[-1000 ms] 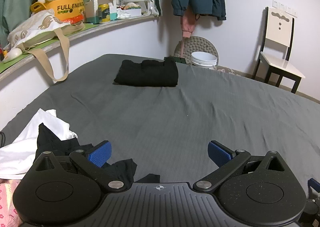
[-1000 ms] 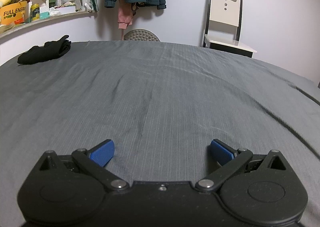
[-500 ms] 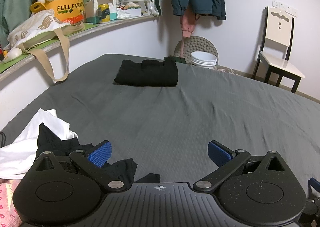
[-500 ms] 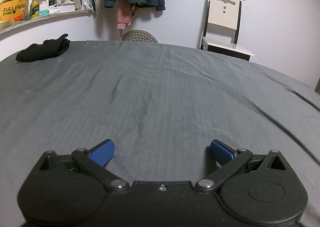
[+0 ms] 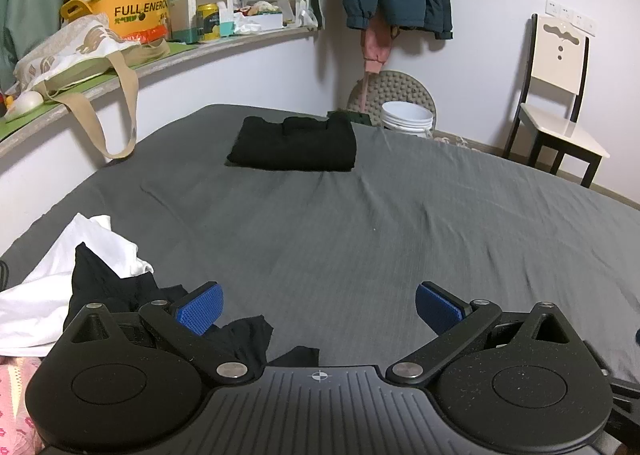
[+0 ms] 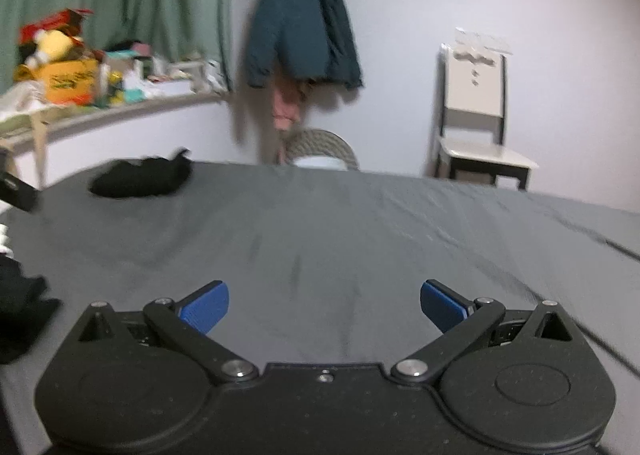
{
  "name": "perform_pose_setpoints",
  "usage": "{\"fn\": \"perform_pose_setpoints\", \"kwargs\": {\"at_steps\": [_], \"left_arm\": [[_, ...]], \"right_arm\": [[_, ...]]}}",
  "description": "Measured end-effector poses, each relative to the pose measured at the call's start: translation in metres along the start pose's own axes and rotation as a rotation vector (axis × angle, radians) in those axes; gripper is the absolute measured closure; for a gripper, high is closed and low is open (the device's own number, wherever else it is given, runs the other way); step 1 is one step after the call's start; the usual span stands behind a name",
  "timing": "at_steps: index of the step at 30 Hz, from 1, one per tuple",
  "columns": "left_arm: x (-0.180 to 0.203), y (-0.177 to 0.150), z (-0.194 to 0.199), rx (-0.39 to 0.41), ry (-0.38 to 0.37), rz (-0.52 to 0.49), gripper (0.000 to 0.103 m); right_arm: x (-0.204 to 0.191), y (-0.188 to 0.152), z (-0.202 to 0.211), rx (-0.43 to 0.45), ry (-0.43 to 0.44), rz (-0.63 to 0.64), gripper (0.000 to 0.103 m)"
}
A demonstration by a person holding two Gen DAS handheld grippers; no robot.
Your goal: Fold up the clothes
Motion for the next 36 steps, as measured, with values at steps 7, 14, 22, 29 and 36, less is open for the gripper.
{"fn": "perform_pose_setpoints", "kwargs": {"at_steps": [7, 14, 22, 29, 36], "left_arm": [[-0.001, 0.000, 0.002, -0.005, 0.002, 0.010, 0.000], [-0.003, 0.007, 0.000, -0.051, -0.009, 0.017, 0.000], [-0.036, 0.034, 0.017, 0.003, -0.015, 0.031, 0.000], [-0.099, 0.056, 0.008, 0.005, -0.045, 0.020, 0.000], [-0.147, 0.028, -0.034, -0.298, 0.155, 0.193, 0.001]], "right_arm": [[-0.019, 0.022, 0.033, 0.024, 0.066, 0.077, 0.000], [-0.021, 0.039, 0.053, 0.062, 0.111, 0.046, 0.000], [-0.018, 0.033, 0.057, 0.052, 0.125, 0.059, 0.000], [-0.007, 0.038, 0.059, 0.057, 0.120, 0.001, 0.000], [0.004, 0.039, 0.052, 0.036, 0.087, -0.068, 0.000]]}}
Point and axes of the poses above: each gripper's, at about its wrist camera, not at the fingertips, and z roughly against the way its jaws point, x to its right, y to its top, the point moved 2 cm from there along -z, roughly the way its jaws point, and after that the axes turned 12 degrees about -z, right-handed, at the moved point
